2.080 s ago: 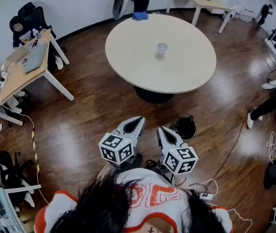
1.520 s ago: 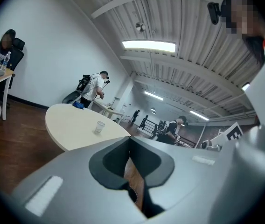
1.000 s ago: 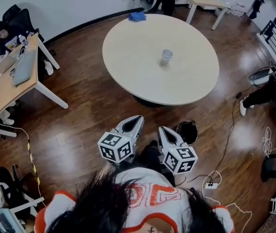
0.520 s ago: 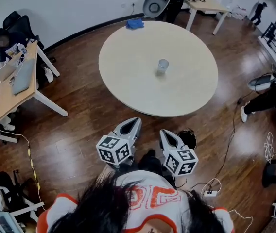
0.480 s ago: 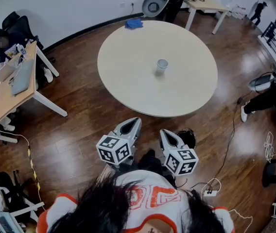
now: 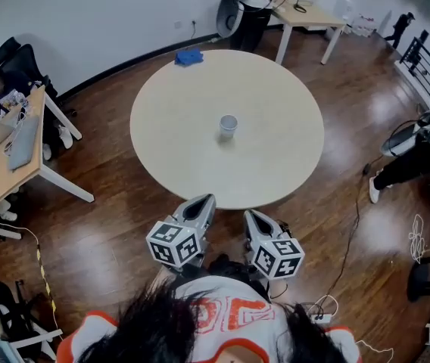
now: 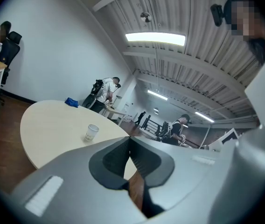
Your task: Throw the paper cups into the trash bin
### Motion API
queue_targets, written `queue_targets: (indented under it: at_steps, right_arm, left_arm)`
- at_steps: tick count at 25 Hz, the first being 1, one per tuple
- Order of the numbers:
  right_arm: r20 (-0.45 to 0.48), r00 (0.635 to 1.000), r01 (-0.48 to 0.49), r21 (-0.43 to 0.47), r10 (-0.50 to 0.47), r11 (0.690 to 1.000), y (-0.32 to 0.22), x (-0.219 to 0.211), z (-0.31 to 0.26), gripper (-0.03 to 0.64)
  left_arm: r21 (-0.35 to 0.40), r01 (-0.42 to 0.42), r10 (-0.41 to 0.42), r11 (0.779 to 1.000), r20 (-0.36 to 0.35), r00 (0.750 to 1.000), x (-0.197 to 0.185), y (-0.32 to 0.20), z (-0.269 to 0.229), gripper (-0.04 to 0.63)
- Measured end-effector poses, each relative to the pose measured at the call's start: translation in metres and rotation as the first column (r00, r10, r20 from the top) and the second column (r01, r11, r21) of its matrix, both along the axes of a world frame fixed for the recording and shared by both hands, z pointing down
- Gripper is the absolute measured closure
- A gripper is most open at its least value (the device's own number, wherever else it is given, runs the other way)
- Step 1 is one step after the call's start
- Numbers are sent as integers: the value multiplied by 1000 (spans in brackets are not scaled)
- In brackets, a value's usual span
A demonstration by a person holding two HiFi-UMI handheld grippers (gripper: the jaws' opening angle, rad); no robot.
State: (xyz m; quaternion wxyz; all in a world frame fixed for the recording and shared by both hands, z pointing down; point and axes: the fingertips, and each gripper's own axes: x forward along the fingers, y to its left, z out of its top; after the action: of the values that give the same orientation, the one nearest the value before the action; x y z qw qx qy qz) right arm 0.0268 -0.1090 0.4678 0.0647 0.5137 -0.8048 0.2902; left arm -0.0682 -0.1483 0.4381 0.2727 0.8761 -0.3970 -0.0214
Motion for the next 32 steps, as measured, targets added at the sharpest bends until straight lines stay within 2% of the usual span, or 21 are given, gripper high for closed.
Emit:
queue_targets:
  at_steps: [6, 11, 14, 18, 25, 32]
  right_arm:
    - [6, 999, 41, -7, -41, 999, -13, 2, 4, 615]
    - [-2, 997, 71, -12, -71, 997, -27, -6, 7, 615]
    - [-2, 998, 64, -11, -64, 998, -38, -8, 6, 615]
    - [-21, 999, 36, -13, -36, 999, -56, -3, 9, 615]
    - [-111, 994, 15, 28, -12, 999, -103, 4, 5, 615]
    - [-282, 959, 47, 62, -28, 997, -175, -3, 21, 615]
  left_arm:
    - [-3, 8, -8, 1000, 43, 999, 10, -16, 6, 595]
    - [27, 23, -24, 999, 41, 999, 7, -43, -3, 595]
    - [38, 32, -34, 999, 58, 998, -1, -61, -4, 595]
    - [17, 39, -41, 999, 73, 996, -8, -86, 10, 595]
    - [-34, 26, -23, 999, 93, 995, -17, -121, 32, 595]
    - [-69, 44, -36, 997, 113, 993, -28, -150, 59, 595]
